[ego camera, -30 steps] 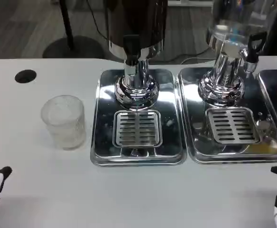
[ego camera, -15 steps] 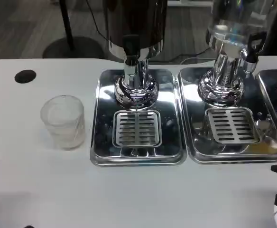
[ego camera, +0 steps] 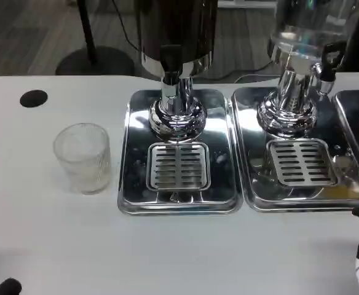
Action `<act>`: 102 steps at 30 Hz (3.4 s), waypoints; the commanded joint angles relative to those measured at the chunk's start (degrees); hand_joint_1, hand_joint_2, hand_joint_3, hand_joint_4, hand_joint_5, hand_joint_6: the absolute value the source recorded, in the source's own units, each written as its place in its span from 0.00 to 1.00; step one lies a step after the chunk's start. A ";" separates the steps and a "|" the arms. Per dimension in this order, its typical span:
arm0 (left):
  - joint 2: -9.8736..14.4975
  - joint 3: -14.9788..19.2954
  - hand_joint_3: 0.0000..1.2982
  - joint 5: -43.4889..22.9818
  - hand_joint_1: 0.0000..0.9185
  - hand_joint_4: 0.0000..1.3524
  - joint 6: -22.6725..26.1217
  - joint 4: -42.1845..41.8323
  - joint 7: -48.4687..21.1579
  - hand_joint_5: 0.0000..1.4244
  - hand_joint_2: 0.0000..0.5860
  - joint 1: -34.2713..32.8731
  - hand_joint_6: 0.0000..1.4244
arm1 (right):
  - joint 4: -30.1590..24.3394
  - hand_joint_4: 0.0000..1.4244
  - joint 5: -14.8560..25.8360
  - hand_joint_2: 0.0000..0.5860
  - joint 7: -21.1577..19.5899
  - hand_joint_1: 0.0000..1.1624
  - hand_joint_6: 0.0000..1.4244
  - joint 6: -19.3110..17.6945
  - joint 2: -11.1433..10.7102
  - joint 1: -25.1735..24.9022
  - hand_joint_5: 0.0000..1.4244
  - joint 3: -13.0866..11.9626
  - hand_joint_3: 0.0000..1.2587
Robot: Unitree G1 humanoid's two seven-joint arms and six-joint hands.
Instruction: Grasp the cup under the faucet to collect the drink, then remove the cup.
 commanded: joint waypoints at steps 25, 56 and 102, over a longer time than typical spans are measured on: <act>-5.67 2.75 0.00 -17.23 0.15 0.00 2.45 4.19 -14.73 0.00 0.09 -5.24 0.00 | -0.53 0.17 1.51 0.89 3.14 0.62 0.03 0.81 -0.11 -3.21 0.09 -2.47 0.25; -6.03 2.52 0.00 -14.59 0.24 0.00 17.14 10.73 -12.48 0.02 0.11 -21.90 0.00 | -0.84 0.17 2.14 0.88 2.86 0.60 0.03 0.43 0.07 -3.32 0.10 -2.76 0.25; -5.29 -9.62 0.00 0.25 0.28 0.00 27.23 20.99 -4.53 0.07 0.13 -44.22 0.08 | -0.96 0.17 4.53 0.88 2.41 0.60 0.03 -0.85 0.83 -5.35 0.10 -2.97 0.25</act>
